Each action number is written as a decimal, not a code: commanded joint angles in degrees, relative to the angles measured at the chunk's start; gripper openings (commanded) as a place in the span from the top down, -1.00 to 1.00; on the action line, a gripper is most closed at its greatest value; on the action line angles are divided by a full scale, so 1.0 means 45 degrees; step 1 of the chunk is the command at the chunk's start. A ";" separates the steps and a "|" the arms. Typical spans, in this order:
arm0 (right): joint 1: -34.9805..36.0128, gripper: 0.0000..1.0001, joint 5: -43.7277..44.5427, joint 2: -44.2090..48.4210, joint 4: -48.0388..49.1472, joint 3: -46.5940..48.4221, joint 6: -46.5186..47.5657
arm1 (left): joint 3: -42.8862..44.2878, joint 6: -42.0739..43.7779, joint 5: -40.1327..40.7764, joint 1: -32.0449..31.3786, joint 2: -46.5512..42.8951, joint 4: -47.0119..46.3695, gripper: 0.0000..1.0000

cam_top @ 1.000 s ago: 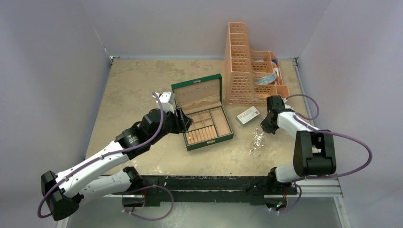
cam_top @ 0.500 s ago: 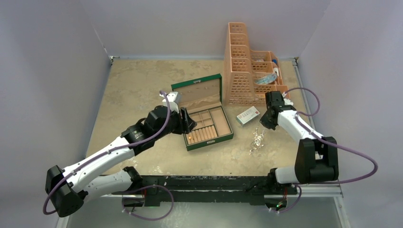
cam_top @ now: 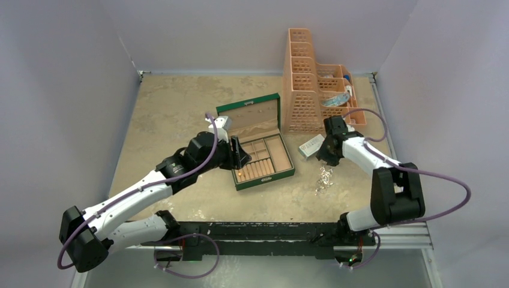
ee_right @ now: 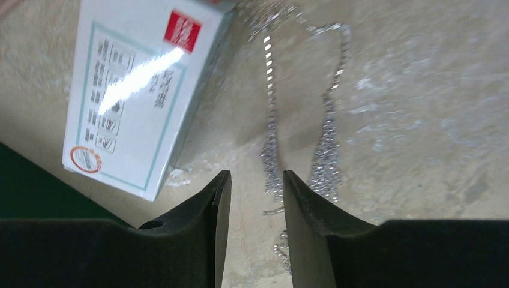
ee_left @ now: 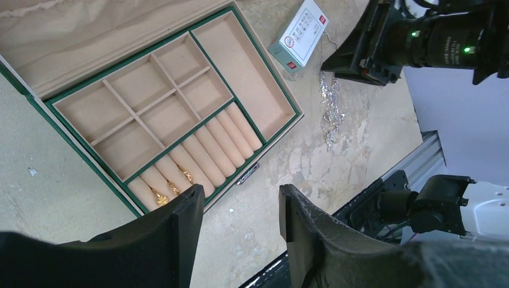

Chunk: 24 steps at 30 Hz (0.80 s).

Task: Organize the mixed jewelry

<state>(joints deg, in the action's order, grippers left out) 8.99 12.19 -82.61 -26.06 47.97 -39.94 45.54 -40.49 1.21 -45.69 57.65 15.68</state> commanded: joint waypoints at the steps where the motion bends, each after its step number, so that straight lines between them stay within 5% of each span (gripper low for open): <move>1: 0.0634 0.21 -0.0226 -0.0705 0.0114 0.0377 0.0068 | 0.0580 -0.0032 -0.0211 0.0148 0.0076 -0.0591 0.03; 11: 0.0697 0.22 0.1417 -0.0319 -0.0477 0.0482 -0.0789 | 0.0428 -0.0043 -0.0211 0.0288 0.0054 -0.0517 0.03; 19: 0.0699 0.25 0.0178 -0.0979 0.0271 0.0047 -0.0690 | 0.0430 -0.0027 -0.0211 0.0342 0.0052 -0.0469 0.03; 24: 0.0697 0.45 -0.0186 -0.1266 0.0719 -0.0126 -0.0475 | 0.0449 -0.0036 -0.0211 0.0407 -0.0017 -0.0411 0.03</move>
<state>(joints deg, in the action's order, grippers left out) 12.19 13.30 -87.57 -24.64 47.97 -42.48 45.54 -40.47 0.60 -44.51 58.06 15.53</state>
